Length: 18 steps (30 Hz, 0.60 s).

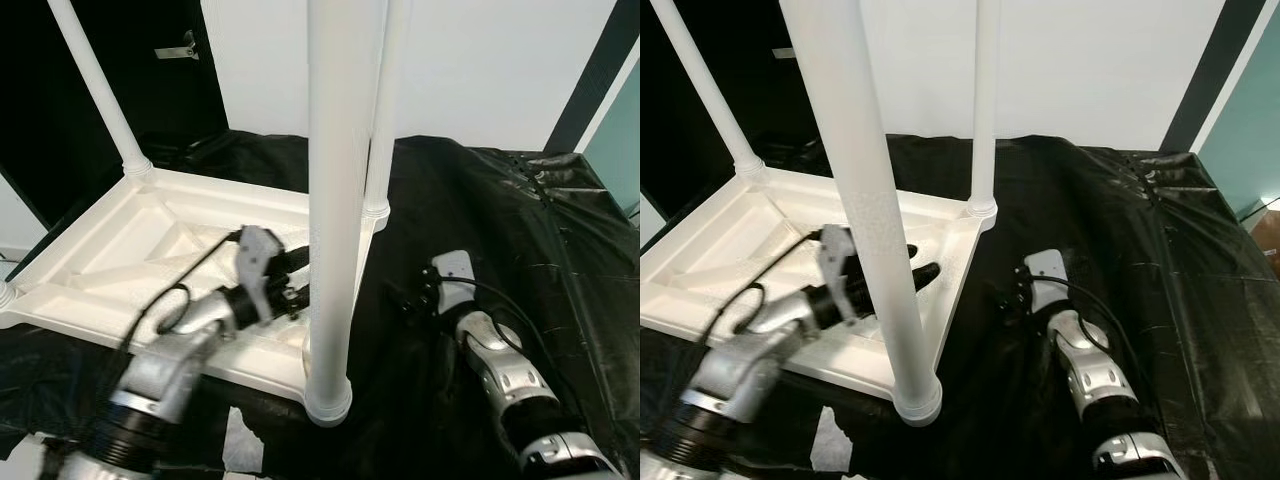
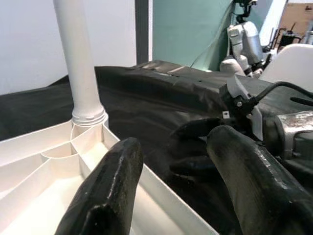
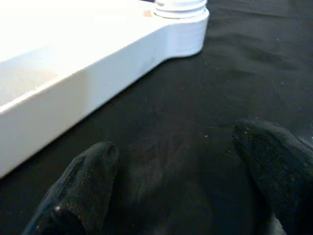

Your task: Building children table

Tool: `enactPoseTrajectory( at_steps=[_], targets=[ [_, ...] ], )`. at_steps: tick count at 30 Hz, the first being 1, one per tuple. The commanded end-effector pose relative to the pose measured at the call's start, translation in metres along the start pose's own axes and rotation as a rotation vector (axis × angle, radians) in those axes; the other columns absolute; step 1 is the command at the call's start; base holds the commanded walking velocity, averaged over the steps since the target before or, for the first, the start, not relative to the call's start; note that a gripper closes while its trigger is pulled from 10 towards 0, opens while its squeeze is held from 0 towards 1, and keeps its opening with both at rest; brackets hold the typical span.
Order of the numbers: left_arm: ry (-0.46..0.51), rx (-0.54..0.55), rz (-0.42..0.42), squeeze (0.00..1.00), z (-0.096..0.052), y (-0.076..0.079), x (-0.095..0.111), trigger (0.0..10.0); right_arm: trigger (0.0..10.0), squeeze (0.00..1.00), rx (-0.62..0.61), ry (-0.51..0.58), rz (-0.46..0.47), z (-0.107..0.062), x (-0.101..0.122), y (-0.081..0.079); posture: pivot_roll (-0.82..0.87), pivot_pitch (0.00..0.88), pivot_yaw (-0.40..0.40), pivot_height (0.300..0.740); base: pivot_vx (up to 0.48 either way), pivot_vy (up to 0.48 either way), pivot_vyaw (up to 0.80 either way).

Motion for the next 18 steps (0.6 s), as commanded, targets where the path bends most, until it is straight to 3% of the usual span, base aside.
enactPoseTrajectory(
  at_steps=[1,3,5,6,13,18],
  targets=[
    [0.000,-0.125,-0.011,0.00,-0.008,0.013,0.000,10.0,10.0,0.00,-0.003,-0.001,0.007,-0.004,-0.001,0.004,-0.01,0.000,-0.014,0.740,0.000,0.000,0.00],
    [-0.060,-0.212,-0.009,0.00,-0.027,0.017,-0.006,10.0,10.0,0.00,-0.006,-0.004,0.000,-0.007,0.000,0.007,-0.01,0.000,-0.019,0.740,0.000,0.000,0.00],
    [-0.085,-0.236,-0.007,0.00,-0.033,0.018,-0.008,10.0,10.0,0.00,-0.007,-0.006,-0.002,-0.008,0.000,0.008,-0.01,0.000,-0.019,0.740,0.000,0.000,0.00],
    [-0.161,-0.289,0.018,0.00,-0.048,0.020,-0.017,10.0,10.0,0.00,-0.008,-0.007,-0.007,-0.008,0.001,0.010,-0.01,0.000,-0.020,0.740,0.000,0.000,0.00],
    [-0.295,-0.387,0.058,0.00,-0.078,0.029,-0.032,10.0,10.0,0.00,-0.007,-0.002,-0.013,-0.009,0.004,0.011,0.00,0.000,-0.019,0.740,0.000,0.000,0.00],
    [-0.351,-0.421,0.070,0.00,-0.090,0.034,-0.036,10.0,10.0,0.00,-0.007,-0.001,-0.014,-0.009,0.005,0.011,0.00,0.000,-0.019,0.740,0.000,0.000,0.00]
  ],
)
Point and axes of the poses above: a point about 5 cm out from each wrist's last joint towards the gripper, its own z axis pointing out of the wrist towards the gripper, its own x axis along the axis of the wrist's last joint, y = z × x, the point moved 6 cm from there along z, pointing out of the wrist towards the gripper, and after that the axes turned 14 degrees about z, right-handed, at the moved point
